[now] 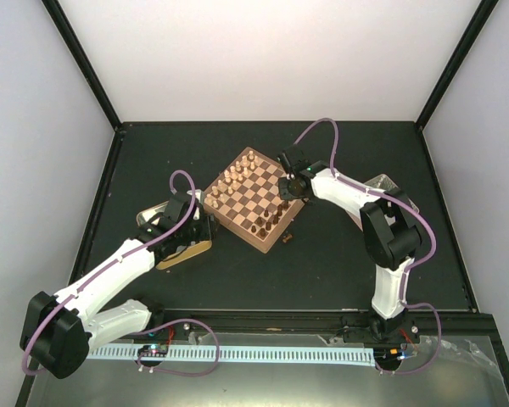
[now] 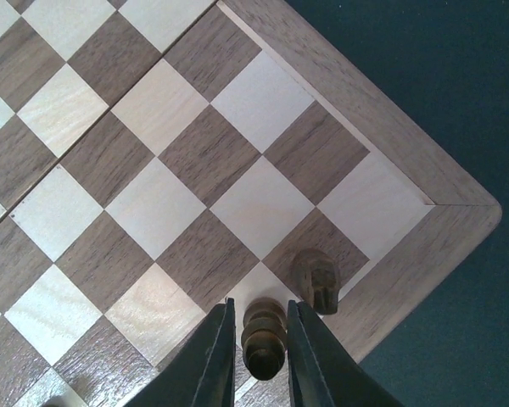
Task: Set up the chess pieces on the board
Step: Place the chess piece on the chessboard.
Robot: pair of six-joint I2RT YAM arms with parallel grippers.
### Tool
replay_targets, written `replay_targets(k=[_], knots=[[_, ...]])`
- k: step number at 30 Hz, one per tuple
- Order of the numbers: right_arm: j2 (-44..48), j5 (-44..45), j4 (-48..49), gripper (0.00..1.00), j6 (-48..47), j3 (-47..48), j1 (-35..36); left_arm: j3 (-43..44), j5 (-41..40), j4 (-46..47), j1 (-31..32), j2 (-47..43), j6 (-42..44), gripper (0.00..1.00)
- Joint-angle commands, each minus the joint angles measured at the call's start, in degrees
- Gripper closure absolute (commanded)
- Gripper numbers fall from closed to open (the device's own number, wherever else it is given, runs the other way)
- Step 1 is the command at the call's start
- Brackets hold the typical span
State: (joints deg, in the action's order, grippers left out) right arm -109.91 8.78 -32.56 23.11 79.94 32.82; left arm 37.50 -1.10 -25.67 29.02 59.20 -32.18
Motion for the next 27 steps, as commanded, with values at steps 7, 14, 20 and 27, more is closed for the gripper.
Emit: replay_targets(k=[7,14,20,27], knots=[[0.9,0.0,-1.7,0.80,0.6,1.2,0.2,2.4,-0.3,-0.1,0.0,-0.9,-0.7,0.42],[8.5,3.6,-1.7,0.73,3.7,-0.9,0.1,2.7,6.3,3.2,0.3,-1.9,3.1,0.41],[18.6,7.9,-2.1,0.62,6.2,-8.8,0.1,3.5,8.8,6.0,3.8,-2.0,7.3,0.41],[26.9,-2.7,0.1,0.59,11.5,-21.7,0.7,2.5,6.8,8.8,5.1,-1.2,5.6,0.42]])
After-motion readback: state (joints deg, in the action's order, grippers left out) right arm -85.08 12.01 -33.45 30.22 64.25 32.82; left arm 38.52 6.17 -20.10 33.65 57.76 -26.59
